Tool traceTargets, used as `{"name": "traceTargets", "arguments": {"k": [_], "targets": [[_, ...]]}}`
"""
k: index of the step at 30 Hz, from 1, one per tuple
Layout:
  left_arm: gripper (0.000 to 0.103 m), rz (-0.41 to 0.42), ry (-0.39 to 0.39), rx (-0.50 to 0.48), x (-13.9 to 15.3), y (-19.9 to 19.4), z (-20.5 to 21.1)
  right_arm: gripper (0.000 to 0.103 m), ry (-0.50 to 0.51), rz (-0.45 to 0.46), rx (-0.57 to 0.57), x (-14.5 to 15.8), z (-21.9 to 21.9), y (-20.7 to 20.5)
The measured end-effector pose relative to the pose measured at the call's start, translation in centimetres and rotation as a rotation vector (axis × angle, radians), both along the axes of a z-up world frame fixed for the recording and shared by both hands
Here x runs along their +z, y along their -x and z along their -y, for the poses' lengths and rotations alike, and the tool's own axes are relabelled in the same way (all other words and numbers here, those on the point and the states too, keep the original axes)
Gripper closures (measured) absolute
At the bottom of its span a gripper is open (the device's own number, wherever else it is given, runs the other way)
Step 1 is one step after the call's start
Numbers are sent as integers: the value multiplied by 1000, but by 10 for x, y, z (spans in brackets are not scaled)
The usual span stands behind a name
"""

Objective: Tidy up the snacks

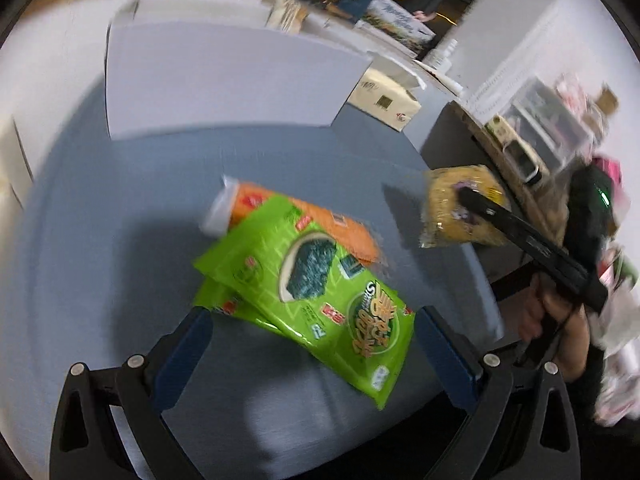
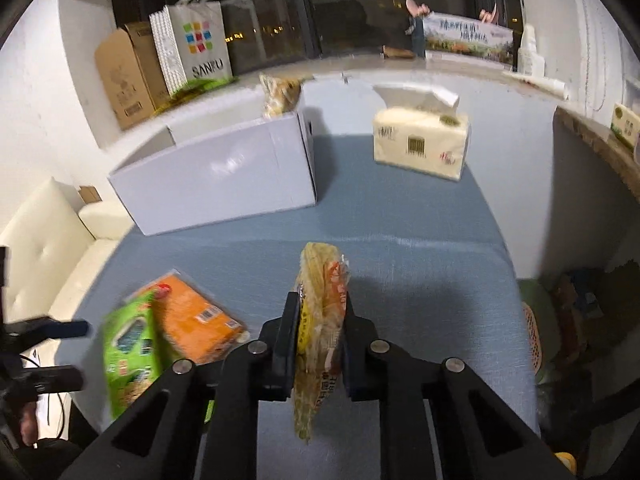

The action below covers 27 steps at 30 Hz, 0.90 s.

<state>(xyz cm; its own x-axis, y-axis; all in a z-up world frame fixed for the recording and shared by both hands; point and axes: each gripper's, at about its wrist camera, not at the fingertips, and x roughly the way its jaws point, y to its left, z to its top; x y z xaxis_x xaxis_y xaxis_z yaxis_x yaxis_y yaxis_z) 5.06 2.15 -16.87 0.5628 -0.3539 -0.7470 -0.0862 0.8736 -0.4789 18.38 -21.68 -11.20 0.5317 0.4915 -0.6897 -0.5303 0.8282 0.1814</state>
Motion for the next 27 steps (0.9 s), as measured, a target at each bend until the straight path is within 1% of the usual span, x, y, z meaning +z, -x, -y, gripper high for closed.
{"name": "traceTargets", "arguments": {"k": [1,2,4,6,7,9,10,11,12,13,14,16,18,20,21,22,23,24,25,26,27], "targets": [[1,-16,38,4,-6,-2,-2,85,-10,9,1,5,3,4],[2,-32,55,17,-10,-4,-2,85,-20,18,3,10,6,6],[9,-63,82,25,-19,-10,-1,86,-30,33,5,16,10,11],[39,-97,113,13,-28,-16,3,86,-38,39,4,19,12,14],[40,-91,118,5,-29,-17,5,86,-40,40,6,20,12,16],[57,-76,154,-13,-29,-18,8,86,-42,36,9,19,12,18],[60,-64,159,-13,-26,-18,7,86,-43,33,12,18,12,19],[66,-53,159,-12,-24,-17,7,86,-45,30,15,18,12,19],[69,-39,172,-10,-22,-15,5,86,-48,28,16,18,12,20],[70,-20,183,-8,-18,-12,2,86,-52,28,17,18,13,20],[71,-1,178,-8,-13,-8,0,86,-56,27,19,19,13,21],[72,30,135,-5,0,-1,-5,86,-61,32,24,21,13,23],[73,47,123,-1,5,4,-11,86,-67,36,29,23,14,24],[73,56,84,-8,9,5,-16,86,-70,37,36,24,12,25],[72,50,78,-37,9,2,-18,86,-73,35,40,25,11,25],[70,50,77,-23,9,-1,-23,86,-74,34,45,25,10,25],[65,39,55,-6,9,-3,-27,86,-70,35,52,25,7,26],[55,19,15,-5,8,-7,-29,86,-68,34,56,24,6,26],[49,4,-19,8,6,-10,-32,86,-64,31,64,24,3,26],[37,-10,-40,28,3,-12,-36,86,-60,31,68,23,1,27],[34,-19,-42,29,1,-13,-39,86,-57,31,70,23,-1,27]]}}
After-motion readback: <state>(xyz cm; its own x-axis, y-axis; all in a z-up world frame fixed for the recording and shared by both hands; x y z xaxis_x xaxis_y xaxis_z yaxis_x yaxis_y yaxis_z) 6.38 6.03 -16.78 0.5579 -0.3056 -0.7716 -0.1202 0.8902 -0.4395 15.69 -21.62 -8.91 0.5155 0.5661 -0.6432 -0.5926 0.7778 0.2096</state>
